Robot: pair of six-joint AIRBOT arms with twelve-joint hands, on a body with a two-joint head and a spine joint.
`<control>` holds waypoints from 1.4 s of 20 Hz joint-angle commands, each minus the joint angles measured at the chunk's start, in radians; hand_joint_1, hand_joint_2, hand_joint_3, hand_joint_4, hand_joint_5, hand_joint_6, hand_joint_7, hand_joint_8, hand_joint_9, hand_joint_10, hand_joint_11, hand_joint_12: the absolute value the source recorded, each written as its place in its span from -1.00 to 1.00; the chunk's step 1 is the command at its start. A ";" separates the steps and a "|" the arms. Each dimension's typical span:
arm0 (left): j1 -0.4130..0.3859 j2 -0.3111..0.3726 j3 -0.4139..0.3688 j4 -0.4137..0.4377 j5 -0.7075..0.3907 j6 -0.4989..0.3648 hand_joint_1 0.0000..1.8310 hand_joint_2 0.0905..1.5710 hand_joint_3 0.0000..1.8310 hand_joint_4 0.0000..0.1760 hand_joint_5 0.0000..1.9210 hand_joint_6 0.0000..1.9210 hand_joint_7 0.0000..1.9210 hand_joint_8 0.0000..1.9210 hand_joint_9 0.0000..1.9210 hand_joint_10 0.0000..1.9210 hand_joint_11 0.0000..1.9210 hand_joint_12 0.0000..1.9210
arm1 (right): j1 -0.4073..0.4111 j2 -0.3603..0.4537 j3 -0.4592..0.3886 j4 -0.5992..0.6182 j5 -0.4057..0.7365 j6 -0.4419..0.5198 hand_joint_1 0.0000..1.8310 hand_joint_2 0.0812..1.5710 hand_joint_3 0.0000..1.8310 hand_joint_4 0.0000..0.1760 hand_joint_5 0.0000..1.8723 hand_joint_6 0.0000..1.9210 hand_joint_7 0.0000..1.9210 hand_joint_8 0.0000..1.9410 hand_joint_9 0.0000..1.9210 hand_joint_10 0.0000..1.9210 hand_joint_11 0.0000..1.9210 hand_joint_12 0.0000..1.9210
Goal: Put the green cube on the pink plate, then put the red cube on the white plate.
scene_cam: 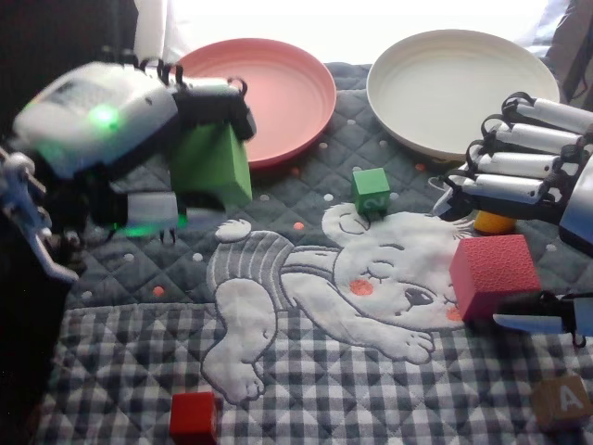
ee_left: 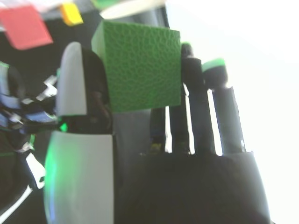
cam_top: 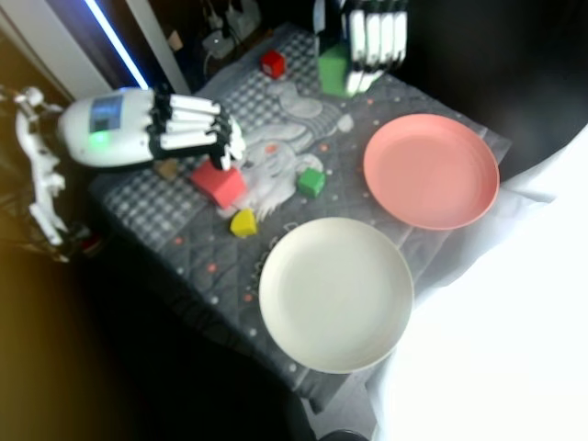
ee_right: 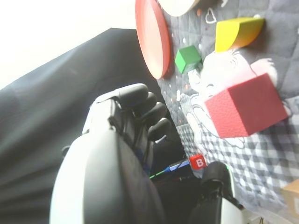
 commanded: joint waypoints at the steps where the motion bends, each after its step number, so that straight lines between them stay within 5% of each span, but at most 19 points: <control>1: -0.028 -0.008 0.020 -0.018 -0.107 -0.001 0.44 0.55 -1.00 -1.00 -0.29 0.38 -0.20 0.41 -0.29 0.64 -0.48 0.84 | 0.015 -0.001 0.003 0.026 -0.116 0.002 -0.11 0.17 -0.95 -1.00 -0.57 -0.29 -0.53 -0.49 -0.80 0.01 -1.00 0.67; 6: -0.150 -0.082 0.146 -0.025 0.037 -0.001 0.31 0.59 -1.00 -1.00 -0.29 0.24 -0.22 0.71 -0.27 0.80 -0.33 1.00 | 0.015 -0.010 0.010 0.026 -0.116 0.002 -0.20 0.19 -0.96 -1.00 -0.58 -0.34 -0.55 -0.42 -0.84 0.09 -1.00 0.72; 9: -0.232 -0.135 0.217 -0.033 0.141 -0.001 0.33 0.54 -1.00 -1.00 -0.26 0.26 -0.11 0.51 -0.13 0.60 -0.20 0.88 | 0.015 -0.015 0.014 0.025 -0.116 0.002 -0.18 0.22 -0.94 -1.00 -0.60 -0.42 -0.65 -0.23 -0.92 0.19 -1.00 0.67; 13: -0.268 -0.191 0.304 -0.065 0.209 -0.001 0.32 0.56 -1.00 -1.00 -0.29 0.26 -0.13 0.58 0.01 0.66 -0.02 0.92 | 0.015 -0.023 0.019 0.025 -0.116 0.002 -0.17 0.20 -0.87 -1.00 -0.69 -0.21 -0.71 -0.05 -0.92 0.27 -1.00 0.78; 15: -0.279 -0.226 0.361 -0.085 0.252 -0.001 0.32 0.53 -1.00 -1.00 -0.26 0.26 -0.11 0.49 -0.06 0.51 -0.15 0.83 | 0.015 -0.026 0.021 0.025 -0.116 0.002 -0.18 0.19 -0.81 -1.00 -0.72 -0.16 -0.74 -0.06 -0.93 0.23 -1.00 0.74; 20: -0.293 -0.302 0.472 -0.135 0.317 -0.001 0.46 0.53 -1.00 -1.00 -0.23 0.33 -0.21 0.43 -0.27 0.59 -0.47 0.77 | 0.016 -0.030 0.023 0.025 -0.116 0.003 -0.17 -0.02 -0.46 -1.00 -0.71 -0.19 -0.69 -0.14 -0.92 0.18 -1.00 0.68; 21: -0.296 -0.319 0.496 -0.144 0.337 -0.001 0.29 0.56 -1.00 -1.00 -0.23 0.39 -0.24 0.47 -0.36 0.41 -0.55 0.76 | 0.016 -0.030 0.024 0.025 -0.116 0.003 -0.20 -0.01 -0.47 -1.00 -0.70 -0.21 -0.68 -0.19 -0.93 0.14 -1.00 0.65; 22: -0.297 -0.333 0.516 -0.151 0.355 -0.001 0.25 0.57 -1.00 -0.82 -0.24 0.39 -0.25 0.51 -0.37 0.35 -0.55 0.75 | 0.016 -0.032 0.025 0.025 -0.116 0.003 -0.18 -0.02 -0.48 -1.00 -0.70 -0.21 -0.69 -0.21 -0.94 0.13 -1.00 0.64; 26: -0.297 -0.380 0.580 -0.170 0.410 -0.001 0.27 0.59 -1.00 -1.00 -0.28 0.32 -0.23 0.66 -0.35 0.65 -0.41 0.99 | 0.018 -0.033 0.027 0.025 -0.116 0.004 -0.21 0.03 -0.48 -1.00 -0.71 -0.16 -0.68 -0.22 -0.94 0.16 -1.00 0.66; 28: -0.294 -0.390 0.592 -0.177 0.421 -0.001 0.26 0.57 -1.00 -1.00 -0.24 0.33 -0.21 0.54 -0.34 0.50 -0.46 0.87 | 0.018 -0.033 0.027 0.025 -0.116 0.004 -0.22 0.00 -0.47 -1.00 -0.70 -0.13 -0.68 -0.20 -0.94 0.19 -1.00 0.70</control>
